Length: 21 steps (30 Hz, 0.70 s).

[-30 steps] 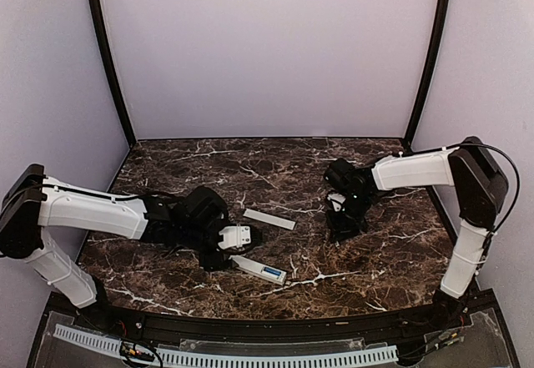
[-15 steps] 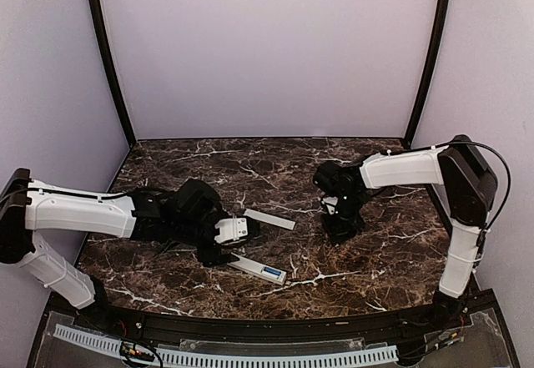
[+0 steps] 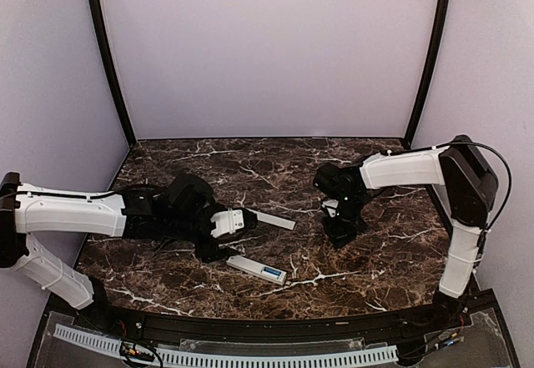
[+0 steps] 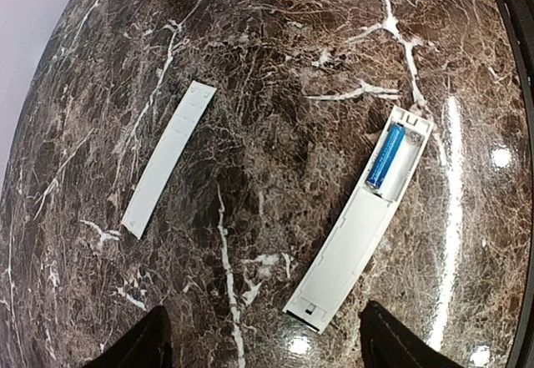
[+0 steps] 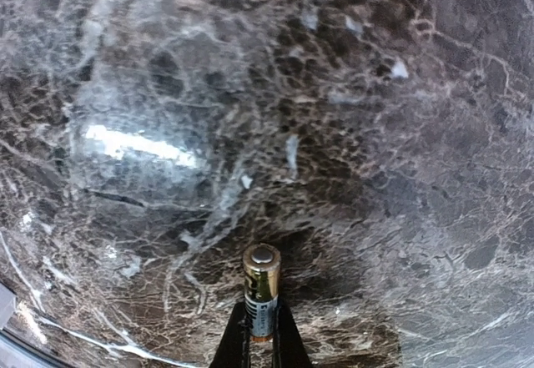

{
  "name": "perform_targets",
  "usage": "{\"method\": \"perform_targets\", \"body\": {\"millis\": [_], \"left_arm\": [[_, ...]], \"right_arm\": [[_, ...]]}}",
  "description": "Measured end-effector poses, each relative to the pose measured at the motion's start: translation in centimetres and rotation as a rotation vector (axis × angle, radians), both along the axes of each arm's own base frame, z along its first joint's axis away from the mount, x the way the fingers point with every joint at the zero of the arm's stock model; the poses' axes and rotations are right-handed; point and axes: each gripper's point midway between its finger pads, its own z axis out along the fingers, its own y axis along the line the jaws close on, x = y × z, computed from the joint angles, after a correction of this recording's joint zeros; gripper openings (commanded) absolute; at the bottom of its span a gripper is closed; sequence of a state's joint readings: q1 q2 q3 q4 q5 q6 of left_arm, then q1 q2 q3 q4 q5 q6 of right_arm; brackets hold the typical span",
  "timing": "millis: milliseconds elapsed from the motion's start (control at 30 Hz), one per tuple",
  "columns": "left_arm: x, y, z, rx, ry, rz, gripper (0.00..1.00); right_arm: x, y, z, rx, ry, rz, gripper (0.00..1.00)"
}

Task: Load the batteries into the remote control
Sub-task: Pick up the battery at the center of the board, then place the battery at the center of the board.

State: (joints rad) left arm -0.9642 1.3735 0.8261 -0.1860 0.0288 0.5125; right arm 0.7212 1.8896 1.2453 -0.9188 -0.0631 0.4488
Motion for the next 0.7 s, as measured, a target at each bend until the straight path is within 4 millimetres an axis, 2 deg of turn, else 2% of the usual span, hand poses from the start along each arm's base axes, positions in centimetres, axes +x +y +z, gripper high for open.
{"method": "perform_targets", "body": {"millis": [100,133,200,267,333,433,500,600,700], "left_arm": [[0.7,0.2,0.8,-0.029,-0.011,0.034,0.77],[1.2,0.4,1.3,-0.044,-0.019,0.055,0.78],[2.4,0.9,2.5,-0.083,-0.043,0.103,0.78],[3.5,1.4,4.0,-0.128,-0.071,0.151,0.79],[4.7,1.9,6.0,-0.201,-0.111,0.192,0.80],[5.3,1.9,9.0,-0.310,-0.163,0.207,0.82],[5.0,1.4,11.2,-0.401,-0.189,0.175,0.83],[4.0,0.3,13.8,-0.519,-0.208,0.094,0.84],[3.2,-0.9,15.3,-0.593,-0.209,0.016,0.84]], "right_arm": [[0.5,0.6,0.9,0.037,-0.043,0.054,0.00],[1.0,1.1,1.8,0.065,-0.078,0.078,0.00],[2.2,2.4,4.6,0.156,-0.184,0.137,0.00],[3.6,4.4,9.2,0.294,-0.340,0.211,0.00],[4.6,6.8,15.9,0.482,-0.551,0.317,0.00],[4.0,9.4,26.3,0.749,-0.869,0.507,0.00],[2.8,10.3,31.3,0.878,-1.033,0.628,0.00],[0.8,11.6,36.4,1.028,-1.224,0.818,0.00],[-0.4,12.6,38.2,1.104,-1.299,0.955,0.00]]}}
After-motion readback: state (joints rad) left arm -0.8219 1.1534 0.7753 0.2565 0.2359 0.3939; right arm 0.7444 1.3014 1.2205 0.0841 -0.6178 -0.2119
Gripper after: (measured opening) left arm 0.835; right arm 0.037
